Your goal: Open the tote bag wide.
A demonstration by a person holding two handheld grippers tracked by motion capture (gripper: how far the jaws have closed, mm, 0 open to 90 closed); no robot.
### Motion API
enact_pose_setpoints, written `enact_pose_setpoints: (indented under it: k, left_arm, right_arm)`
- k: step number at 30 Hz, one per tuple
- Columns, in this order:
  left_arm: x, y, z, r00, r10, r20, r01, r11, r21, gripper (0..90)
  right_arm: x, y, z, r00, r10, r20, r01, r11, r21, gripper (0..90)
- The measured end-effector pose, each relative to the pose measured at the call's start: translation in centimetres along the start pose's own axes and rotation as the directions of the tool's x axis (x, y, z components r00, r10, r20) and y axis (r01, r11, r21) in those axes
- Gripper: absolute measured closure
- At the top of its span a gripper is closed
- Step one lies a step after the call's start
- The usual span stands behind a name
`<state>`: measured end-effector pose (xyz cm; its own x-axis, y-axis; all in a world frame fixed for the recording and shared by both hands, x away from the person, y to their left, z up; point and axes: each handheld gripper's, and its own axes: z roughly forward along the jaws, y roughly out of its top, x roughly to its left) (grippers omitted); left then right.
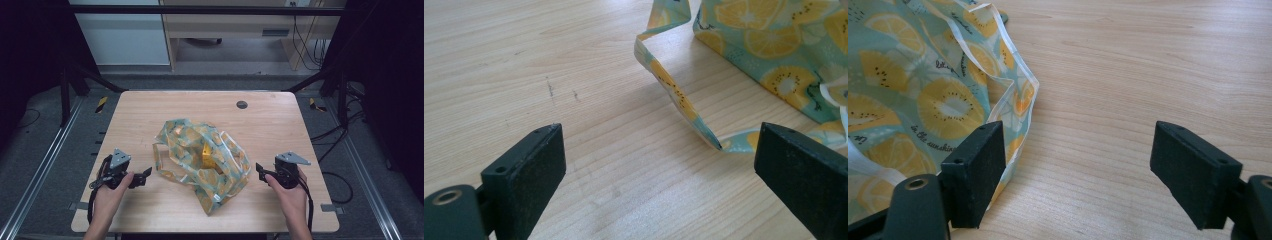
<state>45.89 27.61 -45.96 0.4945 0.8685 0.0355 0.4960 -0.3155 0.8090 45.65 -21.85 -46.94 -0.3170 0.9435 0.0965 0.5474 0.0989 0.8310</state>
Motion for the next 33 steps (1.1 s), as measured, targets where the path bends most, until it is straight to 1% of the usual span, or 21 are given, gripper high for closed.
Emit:
enact_pose_setpoints:
  k: [3,5,6,8,9,13,14,15,16,17,19,21,23,25,26,27,28,29,30,32,33]
  left_arm:
    - [-0.3,0.1,-0.3,0.9999,0.007,0.012,-0.007,1.0000,-0.005,6.0]
    - [-1.0,0.5,-0.9,0.9995,0.027,0.018,-0.026,0.9995,-0.017,5.9]
    - [-1.1,0.6,-1.1,0.9992,0.033,0.022,-0.033,0.9992,-0.021,5.9]
    - [-1.7,1.3,-1.5,0.9983,0.046,0.036,-0.044,0.9982,-0.040,5.8]
    - [-2.0,1.7,-1.8,0.9975,0.055,0.045,-0.052,0.9972,-0.053,5.8]
    - [-2.9,3.6,-2.9,0.9927,0.095,0.075,-0.088,0.9927,-0.082,5.3]
    - [-3.1,3.9,-3.1,0.9920,0.099,0.078,-0.092,0.9914,-0.093,5.2]
    - [-3.1,3.9,-3.1,0.9920,0.099,0.078,-0.092,0.9914,-0.093,5.2]
    - [-3.4,4.5,-3.4,0.9906,0.107,0.086,-0.098,0.9898,-0.103,5.2]
    - [-4.0,5.3,-3.9,0.9890,0.117,0.091,-0.105,0.9866,-0.125,4.9]
    - [-4.5,6.0,-4.3,0.9871,0.129,0.096,-0.115,0.9834,-0.140,4.8]
    - [-5.2,6.8,-4.7,0.9841,0.151,0.094,-0.136,0.9793,-0.150,4.5]
    - [-5.8,7.7,-4.8,0.9805,0.170,0.099,-0.154,0.9765,-0.151,4.5]
    - [-6.1,8.5,-4.8,0.9787,0.178,0.102,-0.162,0.9753,-0.150,4.5]
    - [-6.1,8.5,-4.8,0.9787,0.178,0.102,-0.162,0.9753,-0.150,4.5]
    - [-6.3,9.1,-4.8,0.9790,0.176,0.104,-0.159,0.9754,-0.153,4.5]
    - [-6.4,9.6,-4.8,0.9796,0.170,0.108,-0.152,0.9761,-0.156,4.5]
    - [-6.4,9.6,-4.8,0.9796,0.170,0.108,-0.152,0.9761,-0.156,4.5]
    - [-6.6,10.2,-4.8,0.9797,0.170,0.105,-0.153,0.9762,-0.153,4.5]
    - [-6.8,10.8,-4.8,0.9785,0.182,0.097,-0.166,0.9750,-0.147,4.5]
    - [-7.0,11.1,-4.8,0.9760,0.197,0.092,-0.183,0.9731,-0.139,4.5]
  right_arm:
    - [0.2,0.0,-0.4,1.0000,0.001,0.000,-0.001,1.000,-0.008,23.5]
    - [0.6,0.2,-0.8,0.9999,-0.010,-0.011,0.010,1.000,-0.018,24.7]
    - [0.8,0.3,-1.0,0.9996,-0.024,-0.017,0.024,0.999,-0.025,25.6]
    - [1.4,0.7,-1.3,0.9982,-0.054,-0.023,0.054,0.998,-0.027,26.3]
    - [1.6,0.9,-1.5,0.9978,-0.058,-0.032,0.057,0.998,-0.029,26.4]
    - [2.9,2.6,-2.5,0.9918,-0.104,-0.074,0.100,0.993,-0.056,29.2]
    - [3.3,3.2,-2.9,0.9894,-0.118,-0.085,0.112,0.991,-0.069,30.0]
    - [3.5,3.6,-3.1,0.9875,-0.129,-0.092,0.122,0.990,-0.075,30.6]
    - [3.5,3.6,-3.1,0.9875,-0.129,-0.092,0.122,0.990,-0.075,30.6]
    - [4.1,4.6,-3.8,0.9828,-0.149,-0.109,0.139,0.986,-0.091,32.1]
    - [4.6,5.3,-4.2,0.9783,-0.165,-0.126,0.152,0.983,-0.103,32.6]
    - [5.2,6.2,-4.7,0.9722,-0.183,-0.145,0.168,0.979,-0.114,33.0]
    - [5.8,7.0,-5.0,0.9641,-0.217,-0.154,0.199,0.972,-0.121,33.2]
    - [6.4,7.8,-5.2,0.9570,-0.239,-0.164,0.221,0.968,-0.123,33.4]
    - [6.8,8.3,-5.3,0.9519,-0.252,-0.175,0.232,0.965,-0.124,33.4]
    - [7.1,8.7,-5.3,0.9482,-0.260,-0.183,0.241,0.963,-0.122,33.4]
    - [7.3,9.0,-5.3,0.9457,-0.267,-0.185,0.247,0.961,-0.123,33.4]
    - [7.3,9.0,-5.3,0.9457,-0.267,-0.185,0.247,0.961,-0.123,33.4]
    - [8.0,9.7,-5.2,0.9370,-0.290,-0.194,0.271,0.955,-0.119,33.4]
    - [8.4,10.3,-5.1,0.9292,-0.310,-0.201,0.291,0.949,-0.118,33.4]
    - [8.7,10.6,-5.1,0.9247,-0.322,-0.203,0.303,0.946,-0.118,33.4]
